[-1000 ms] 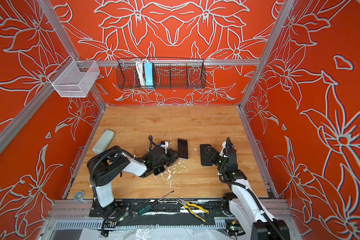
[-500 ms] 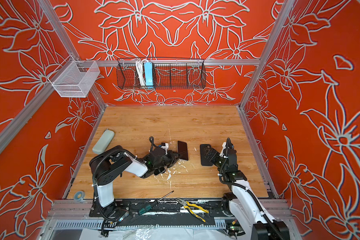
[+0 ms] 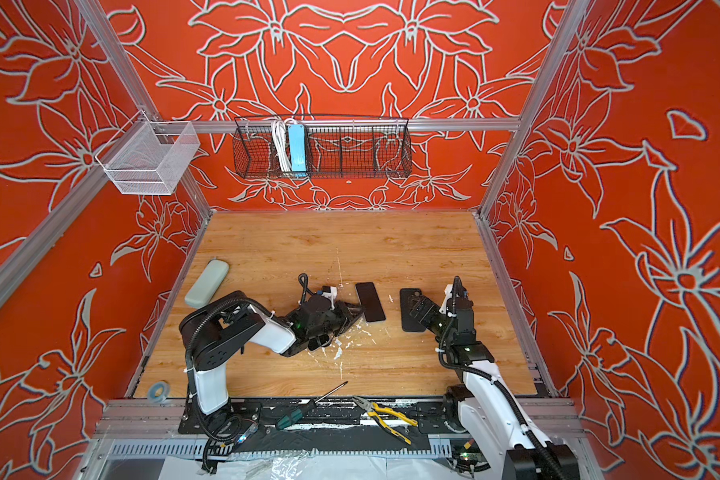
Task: Take the phone out of the phone case
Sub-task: Place the phone at the center of the table.
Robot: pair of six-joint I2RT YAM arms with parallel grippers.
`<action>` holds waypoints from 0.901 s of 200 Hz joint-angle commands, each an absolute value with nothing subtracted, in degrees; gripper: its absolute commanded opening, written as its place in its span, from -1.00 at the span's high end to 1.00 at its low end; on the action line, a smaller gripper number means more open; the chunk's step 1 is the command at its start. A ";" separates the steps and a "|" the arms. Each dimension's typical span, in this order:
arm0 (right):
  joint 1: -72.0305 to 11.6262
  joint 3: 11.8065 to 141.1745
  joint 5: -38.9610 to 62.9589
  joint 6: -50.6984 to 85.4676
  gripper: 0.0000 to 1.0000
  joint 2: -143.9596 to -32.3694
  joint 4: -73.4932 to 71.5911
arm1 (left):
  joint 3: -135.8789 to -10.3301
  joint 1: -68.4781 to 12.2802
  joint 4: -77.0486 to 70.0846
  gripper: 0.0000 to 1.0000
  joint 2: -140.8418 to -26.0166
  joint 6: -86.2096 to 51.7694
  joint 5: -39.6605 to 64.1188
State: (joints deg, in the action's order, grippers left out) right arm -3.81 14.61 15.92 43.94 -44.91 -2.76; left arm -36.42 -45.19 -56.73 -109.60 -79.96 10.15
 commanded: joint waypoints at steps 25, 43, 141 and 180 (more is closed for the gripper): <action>-3.60 13.71 15.03 43.88 -0.96 -44.05 -2.48 | -36.17 -45.88 -56.97 0.46 -110.96 -80.09 9.83; -3.58 13.93 15.12 43.64 -0.96 -43.86 -2.22 | -36.21 -45.88 -56.20 0.46 -110.68 -79.72 9.84; -4.26 20.54 16.58 35.26 -0.97 -45.17 6.15 | -41.39 -45.88 -39.37 0.16 -98.92 -71.02 8.88; -8.70 25.19 11.25 30.24 -0.96 -42.93 12.10 | -44.89 -44.73 -26.40 -0.51 -90.91 -64.51 8.64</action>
State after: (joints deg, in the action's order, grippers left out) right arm -6.50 21.85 14.28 34.94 -44.01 7.42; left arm -42.81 -45.43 -36.82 -95.85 -70.13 9.54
